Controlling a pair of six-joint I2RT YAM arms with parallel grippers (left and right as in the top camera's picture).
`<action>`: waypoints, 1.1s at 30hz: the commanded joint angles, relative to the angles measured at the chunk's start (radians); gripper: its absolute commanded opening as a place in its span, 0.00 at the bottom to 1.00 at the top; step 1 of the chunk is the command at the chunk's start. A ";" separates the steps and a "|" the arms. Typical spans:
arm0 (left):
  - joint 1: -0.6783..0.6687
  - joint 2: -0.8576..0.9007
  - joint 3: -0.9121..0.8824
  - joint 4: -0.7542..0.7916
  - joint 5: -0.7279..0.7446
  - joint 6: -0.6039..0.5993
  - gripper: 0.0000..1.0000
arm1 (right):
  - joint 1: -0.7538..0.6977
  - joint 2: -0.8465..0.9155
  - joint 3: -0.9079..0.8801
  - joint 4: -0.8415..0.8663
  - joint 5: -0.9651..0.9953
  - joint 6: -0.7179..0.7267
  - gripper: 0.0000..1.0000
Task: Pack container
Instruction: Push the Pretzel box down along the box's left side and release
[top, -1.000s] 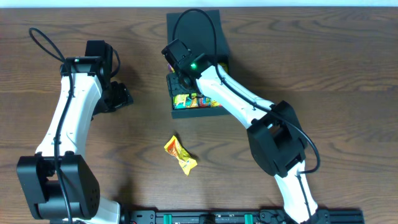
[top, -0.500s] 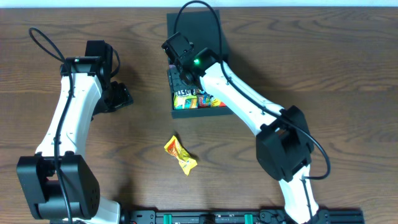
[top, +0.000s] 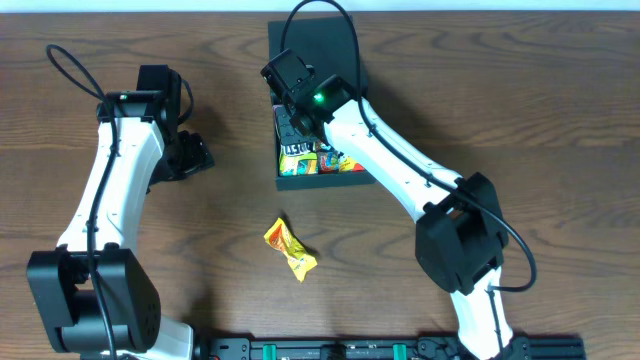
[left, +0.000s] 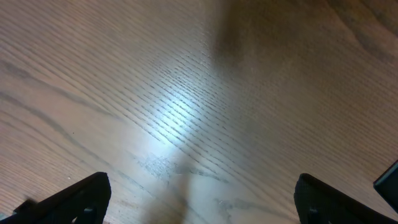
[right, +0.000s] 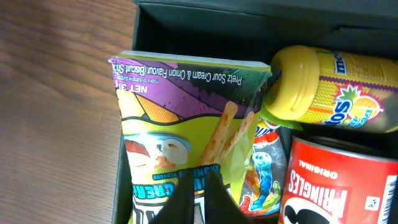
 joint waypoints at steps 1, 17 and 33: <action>0.003 0.004 -0.004 -0.002 0.000 -0.004 0.95 | 0.008 -0.028 0.019 0.014 0.017 0.000 0.02; 0.003 0.005 -0.004 -0.002 0.000 -0.004 0.95 | 0.017 0.031 -0.060 0.105 -0.039 0.004 0.02; 0.003 0.004 -0.004 -0.002 0.000 -0.004 0.95 | 0.026 0.119 -0.064 0.092 -0.035 0.004 0.01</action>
